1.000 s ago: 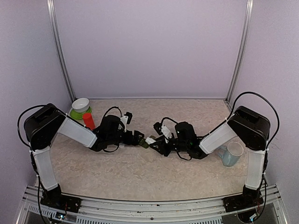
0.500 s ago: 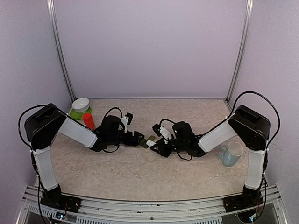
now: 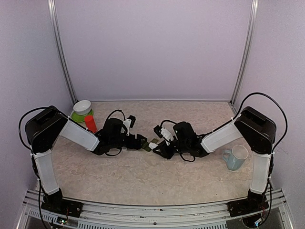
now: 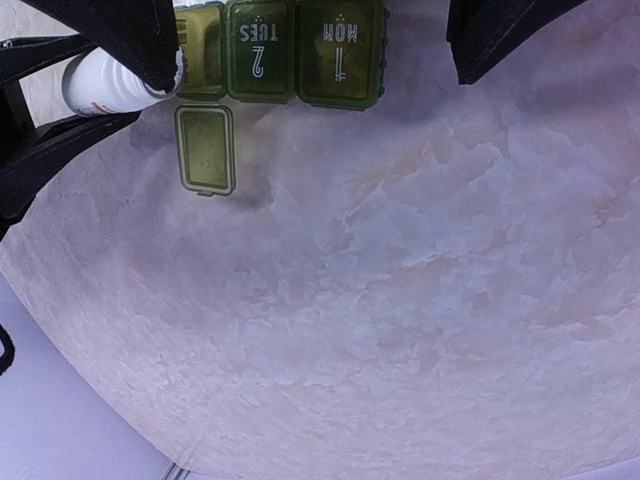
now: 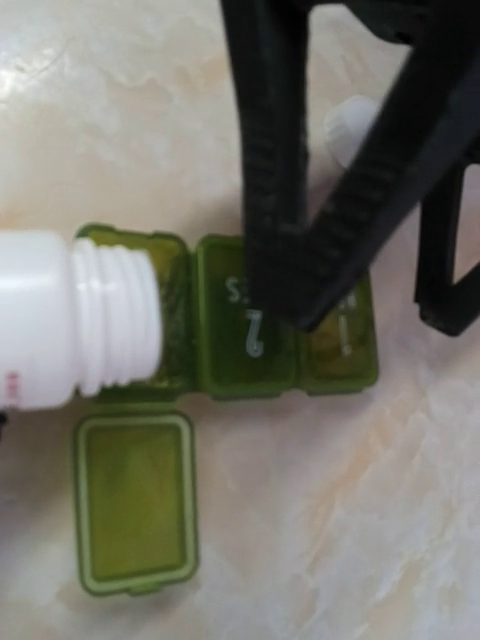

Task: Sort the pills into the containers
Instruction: Pour the pill into the compartment of the pill container.

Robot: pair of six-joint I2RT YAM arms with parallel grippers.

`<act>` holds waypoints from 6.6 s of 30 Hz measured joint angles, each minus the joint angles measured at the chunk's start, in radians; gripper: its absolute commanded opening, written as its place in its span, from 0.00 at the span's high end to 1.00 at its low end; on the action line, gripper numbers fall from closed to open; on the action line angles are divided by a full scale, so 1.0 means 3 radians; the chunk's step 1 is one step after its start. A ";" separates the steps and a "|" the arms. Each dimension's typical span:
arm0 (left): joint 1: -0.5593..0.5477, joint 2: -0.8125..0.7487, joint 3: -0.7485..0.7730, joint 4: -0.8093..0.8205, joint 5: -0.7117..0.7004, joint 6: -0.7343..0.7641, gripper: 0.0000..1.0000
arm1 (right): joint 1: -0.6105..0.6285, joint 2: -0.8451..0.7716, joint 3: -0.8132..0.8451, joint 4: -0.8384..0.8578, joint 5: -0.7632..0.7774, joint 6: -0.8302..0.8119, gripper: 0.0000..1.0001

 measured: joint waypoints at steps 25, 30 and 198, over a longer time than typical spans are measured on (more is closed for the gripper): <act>0.0013 0.0032 0.0003 -0.0001 0.0050 -0.0011 0.13 | 0.0065 -0.0108 0.0362 -0.0754 0.0168 -0.0112 0.93; 0.0018 0.0032 0.0003 -0.0001 0.0052 -0.0011 0.13 | 0.0067 -0.0108 0.0434 -0.0895 0.0186 -0.0114 0.93; -0.0042 0.0220 0.0244 -0.0231 0.0137 0.0092 0.14 | 0.0126 0.0360 0.2152 -0.3422 0.0233 -0.0183 0.93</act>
